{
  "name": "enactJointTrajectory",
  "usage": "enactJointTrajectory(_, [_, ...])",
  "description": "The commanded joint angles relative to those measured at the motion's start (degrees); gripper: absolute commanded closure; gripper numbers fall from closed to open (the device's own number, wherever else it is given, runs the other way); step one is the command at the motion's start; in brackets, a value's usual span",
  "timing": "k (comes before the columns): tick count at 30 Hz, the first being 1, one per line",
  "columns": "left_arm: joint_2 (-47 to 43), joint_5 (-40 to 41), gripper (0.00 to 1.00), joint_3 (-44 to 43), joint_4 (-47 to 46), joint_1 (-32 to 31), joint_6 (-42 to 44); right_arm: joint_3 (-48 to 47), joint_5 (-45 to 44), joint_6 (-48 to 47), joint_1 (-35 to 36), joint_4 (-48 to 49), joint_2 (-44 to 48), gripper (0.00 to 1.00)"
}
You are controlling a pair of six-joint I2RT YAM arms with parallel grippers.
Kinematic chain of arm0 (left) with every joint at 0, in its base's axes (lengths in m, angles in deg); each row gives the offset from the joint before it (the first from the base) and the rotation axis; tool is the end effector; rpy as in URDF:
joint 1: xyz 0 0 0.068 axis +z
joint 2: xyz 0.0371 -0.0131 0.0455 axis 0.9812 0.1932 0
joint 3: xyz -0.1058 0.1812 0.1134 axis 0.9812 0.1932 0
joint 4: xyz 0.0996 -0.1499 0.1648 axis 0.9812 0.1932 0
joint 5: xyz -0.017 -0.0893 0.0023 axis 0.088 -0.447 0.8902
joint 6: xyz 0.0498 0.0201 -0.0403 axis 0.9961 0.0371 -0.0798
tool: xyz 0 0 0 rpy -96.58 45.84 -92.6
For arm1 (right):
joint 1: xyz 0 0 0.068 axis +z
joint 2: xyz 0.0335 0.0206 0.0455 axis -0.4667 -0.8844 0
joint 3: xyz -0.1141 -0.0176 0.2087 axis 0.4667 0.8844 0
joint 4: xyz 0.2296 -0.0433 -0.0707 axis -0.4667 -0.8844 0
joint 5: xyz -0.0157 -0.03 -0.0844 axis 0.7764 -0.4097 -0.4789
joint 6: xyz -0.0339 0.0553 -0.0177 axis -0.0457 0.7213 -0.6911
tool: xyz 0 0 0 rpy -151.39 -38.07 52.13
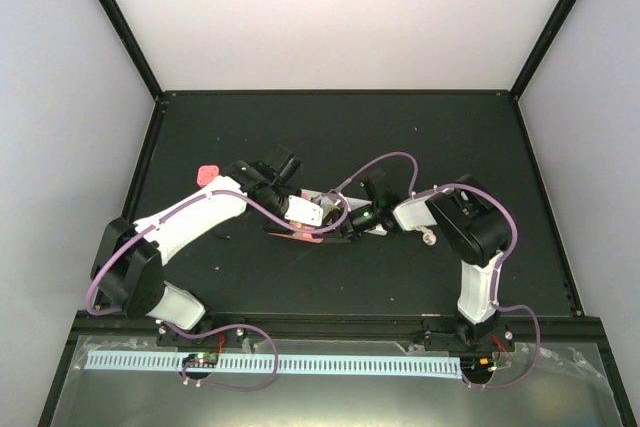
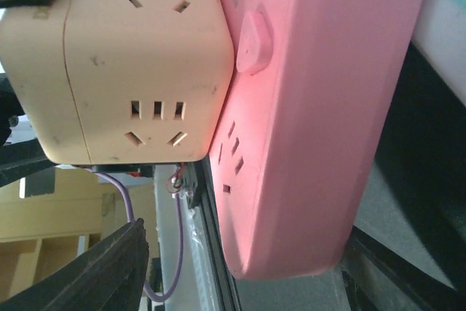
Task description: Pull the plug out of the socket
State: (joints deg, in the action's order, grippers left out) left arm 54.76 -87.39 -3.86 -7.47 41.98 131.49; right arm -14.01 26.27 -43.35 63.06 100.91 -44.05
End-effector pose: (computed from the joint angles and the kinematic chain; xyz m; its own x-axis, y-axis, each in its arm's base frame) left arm 0.2145 -0.1697 0.1958 0.1815 0.9457 -0.2698 0.9656 -0.1194 0.2309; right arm 0.2349 0.2252 0.0830 -0.9294 -0.3405 -0.1423 -0.2378 0.2577 0.9365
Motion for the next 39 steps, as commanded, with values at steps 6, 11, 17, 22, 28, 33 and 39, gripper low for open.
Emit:
enactJointTrajectory(6, [1.6,-1.1,0.65,-2.1,-2.7,0.0,-0.7,7.4,-3.5,19.1,0.3,28.1,-2.8,0.36])
enactJointTrajectory(11, [2.0,-1.2,0.66,-1.8,-2.8,0.0,-0.6,7.3,-6.8,19.1,0.3,27.4,-3.7,0.35])
enactJointTrajectory(17, [2.1,-1.5,0.66,-1.9,-2.8,0.0,-0.5,6.8,-9.1,17.2,0.2,23.7,-4.5,0.35])
enactJointTrajectory(22, [2.3,-1.6,0.66,-2.0,-2.8,0.0,-0.5,6.6,-9.0,17.1,0.2,24.2,-5.0,0.42])
enactJointTrajectory(28, [2.6,-1.9,0.66,-2.2,-2.5,0.0,-0.7,9.6,-11.2,19.1,-0.7,30.6,-3.9,0.41])
enactJointTrajectory(33, [2.7,-1.9,0.66,-2.1,-2.7,0.0,-0.7,11.7,-11.7,26.3,-0.8,43.2,-5.5,0.43])
enactJointTrajectory(39, [2.7,-2.0,0.66,-2.1,-2.6,0.0,-0.8,13.1,-12.3,30.2,-0.8,50.3,-6.7,0.56])
